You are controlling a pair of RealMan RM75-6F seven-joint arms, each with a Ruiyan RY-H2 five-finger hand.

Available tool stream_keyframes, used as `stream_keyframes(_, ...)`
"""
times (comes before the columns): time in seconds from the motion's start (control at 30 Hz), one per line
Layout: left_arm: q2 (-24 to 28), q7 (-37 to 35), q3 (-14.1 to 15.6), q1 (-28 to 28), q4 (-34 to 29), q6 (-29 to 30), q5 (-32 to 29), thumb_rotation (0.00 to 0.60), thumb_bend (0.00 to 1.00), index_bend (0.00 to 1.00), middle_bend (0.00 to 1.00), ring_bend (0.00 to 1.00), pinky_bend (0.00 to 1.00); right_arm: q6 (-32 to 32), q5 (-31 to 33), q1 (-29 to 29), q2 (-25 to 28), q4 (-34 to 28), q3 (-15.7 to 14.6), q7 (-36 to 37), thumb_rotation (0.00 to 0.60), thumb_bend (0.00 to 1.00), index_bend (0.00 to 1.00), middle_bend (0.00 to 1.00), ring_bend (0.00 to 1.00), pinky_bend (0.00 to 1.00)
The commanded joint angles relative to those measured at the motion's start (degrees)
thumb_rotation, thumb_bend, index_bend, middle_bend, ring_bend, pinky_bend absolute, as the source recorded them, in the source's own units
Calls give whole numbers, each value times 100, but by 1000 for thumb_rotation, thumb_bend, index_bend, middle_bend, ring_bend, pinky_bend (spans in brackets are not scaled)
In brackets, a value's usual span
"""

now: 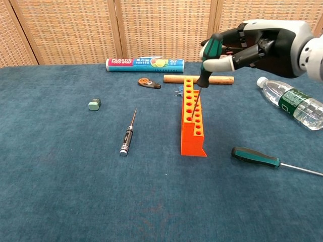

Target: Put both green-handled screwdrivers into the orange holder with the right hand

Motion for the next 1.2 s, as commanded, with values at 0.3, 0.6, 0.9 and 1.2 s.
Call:
stream_keyframes(0.3, 2, -18, -23, -26, 6, -51, -71, 600, 0, 0, 0, 0, 0, 75, 444, 352, -504, 479, -104, -733, 600, 483, 606, 40, 0, 0)
stream_keyframes(0.6, 7, -21, -18, -39, 1, -78, -77, 600, 0, 0, 0, 0, 0, 22, 565, 380, -635, 668, -187, -844, 600, 483, 606, 40, 0, 0)
stream_keyframes(0.9, -5, 15, -12, -46, -3, -95, -87, 600, 0, 0, 0, 0, 0, -31, 637, 424, -760, 798, -258, -989, 600, 482, 606, 43, 0, 0)
stream_keyframes(1.2, -10, 35, -17, -64, -3, -127, -114, 600, 0, 0, 0, 0, 0, -200, 720, 478, -756, 843, -357, -1161, 600, 477, 606, 44, 0, 0)
